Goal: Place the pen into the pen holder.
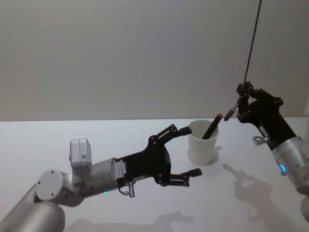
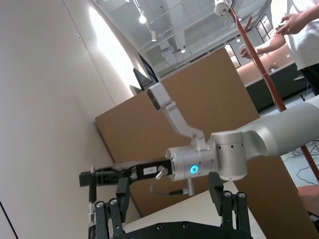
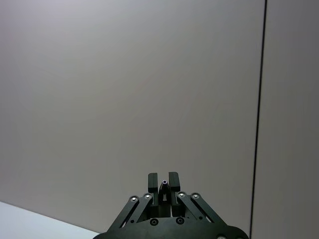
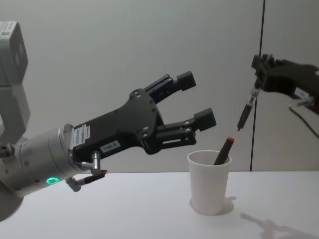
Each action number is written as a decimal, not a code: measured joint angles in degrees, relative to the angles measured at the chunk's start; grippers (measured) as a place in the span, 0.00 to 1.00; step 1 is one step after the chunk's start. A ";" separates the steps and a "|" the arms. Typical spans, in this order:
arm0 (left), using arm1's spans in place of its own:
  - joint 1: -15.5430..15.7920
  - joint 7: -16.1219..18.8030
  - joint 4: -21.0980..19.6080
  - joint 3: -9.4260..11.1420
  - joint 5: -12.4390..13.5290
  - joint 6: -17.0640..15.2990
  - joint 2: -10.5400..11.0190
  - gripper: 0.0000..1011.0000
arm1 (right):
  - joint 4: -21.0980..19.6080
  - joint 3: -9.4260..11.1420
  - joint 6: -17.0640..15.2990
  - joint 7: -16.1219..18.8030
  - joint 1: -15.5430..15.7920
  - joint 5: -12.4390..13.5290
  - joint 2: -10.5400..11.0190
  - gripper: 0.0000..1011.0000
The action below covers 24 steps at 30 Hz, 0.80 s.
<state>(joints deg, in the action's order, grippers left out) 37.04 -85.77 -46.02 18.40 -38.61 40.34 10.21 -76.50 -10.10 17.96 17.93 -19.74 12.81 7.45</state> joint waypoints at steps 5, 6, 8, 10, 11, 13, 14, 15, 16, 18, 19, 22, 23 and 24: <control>0.00 0.00 0.00 0.00 0.00 0.00 0.00 0.99 | 4.64 -0.66 1.80 -4.84 -2.39 -3.25 -1.49 0.11; 0.00 0.00 0.00 0.00 0.00 0.00 0.00 0.99 | 5.31 -0.75 2.09 -5.51 -2.73 -3.69 -1.69 0.11; 0.00 0.00 0.00 0.00 0.00 0.00 0.00 0.99 | 6.69 -0.94 2.47 -6.34 -3.41 -4.25 -2.09 0.11; 0.00 0.00 0.00 0.00 0.00 0.00 0.00 0.99 | 8.92 -1.24 3.10 -7.32 -4.51 -4.97 -2.72 0.11; 0.00 0.00 0.00 0.00 0.00 0.00 0.00 0.99 | 10.52 -1.43 3.58 -7.83 -5.30 -5.26 -3.16 0.11; 0.00 0.00 0.00 0.00 0.00 0.00 0.00 0.99 | 12.43 -1.66 4.16 -8.31 -6.25 -5.55 -3.69 0.11; 0.00 0.00 0.00 0.00 0.00 0.00 0.00 0.99 | 12.43 -1.66 4.16 -8.31 -6.25 -5.55 -3.69 0.11; 0.00 0.00 0.00 0.00 0.00 0.00 0.00 0.99 | 13.71 -1.81 4.55 -8.51 -6.85 -5.64 -4.04 0.11; 0.00 0.00 0.00 0.00 0.00 0.00 0.00 0.99 | 14.26 -1.87 4.70 -8.57 -7.13 -5.65 -4.18 0.11; 0.00 0.00 0.00 0.00 0.00 0.00 0.00 0.99 | 16.10 -2.10 5.22 -8.60 -8.01 -5.64 -4.67 0.11; 0.00 0.00 0.00 0.00 0.00 0.00 0.00 0.99 | 16.61 -2.19 5.35 -8.59 -8.33 -5.61 -4.85 0.11; 0.00 0.00 0.00 -0.01 0.00 0.00 0.00 0.99 | 18.58 -2.41 5.84 -8.30 -9.23 -5.23 -5.35 0.11; 0.00 0.00 0.00 0.00 0.00 0.00 0.00 0.99 | 19.49 -2.52 6.06 -8.00 -9.67 -4.93 -5.62 0.11; 0.00 0.00 0.00 0.00 0.00 0.00 0.00 0.99 | 19.87 -2.57 6.14 -7.86 -9.86 -4.80 -5.73 0.11</control>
<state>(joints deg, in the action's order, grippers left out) 37.04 -85.76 -46.02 18.40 -38.61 40.34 10.21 -56.64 -12.68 24.10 10.07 -29.60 8.01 1.72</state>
